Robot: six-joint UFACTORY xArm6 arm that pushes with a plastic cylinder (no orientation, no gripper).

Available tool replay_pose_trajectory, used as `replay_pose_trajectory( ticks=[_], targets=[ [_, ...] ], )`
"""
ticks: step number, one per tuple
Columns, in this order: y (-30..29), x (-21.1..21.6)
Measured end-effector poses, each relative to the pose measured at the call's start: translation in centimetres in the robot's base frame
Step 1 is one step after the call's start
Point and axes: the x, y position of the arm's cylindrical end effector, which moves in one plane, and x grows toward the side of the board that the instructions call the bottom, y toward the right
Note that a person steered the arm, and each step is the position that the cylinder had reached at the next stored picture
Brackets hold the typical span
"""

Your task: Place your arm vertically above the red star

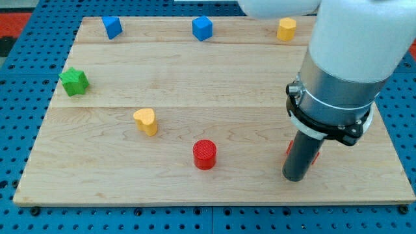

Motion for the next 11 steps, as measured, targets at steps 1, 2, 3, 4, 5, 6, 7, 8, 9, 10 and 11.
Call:
replay_pose_trajectory(
  ticks=[1,2,3,4,5,6,7,8,9,10,11],
  targets=[
    [-3.2,-3.2],
    [3.4,-3.3],
    [5.7,-2.5],
    [3.5,-2.8],
    [2.1,-5.2],
    [7.1,-6.6],
    [7.1,-7.1],
    [7.1,-7.1],
    [7.1,-7.0],
    [7.1,-7.0],
    [7.1,-6.9]
  ],
)
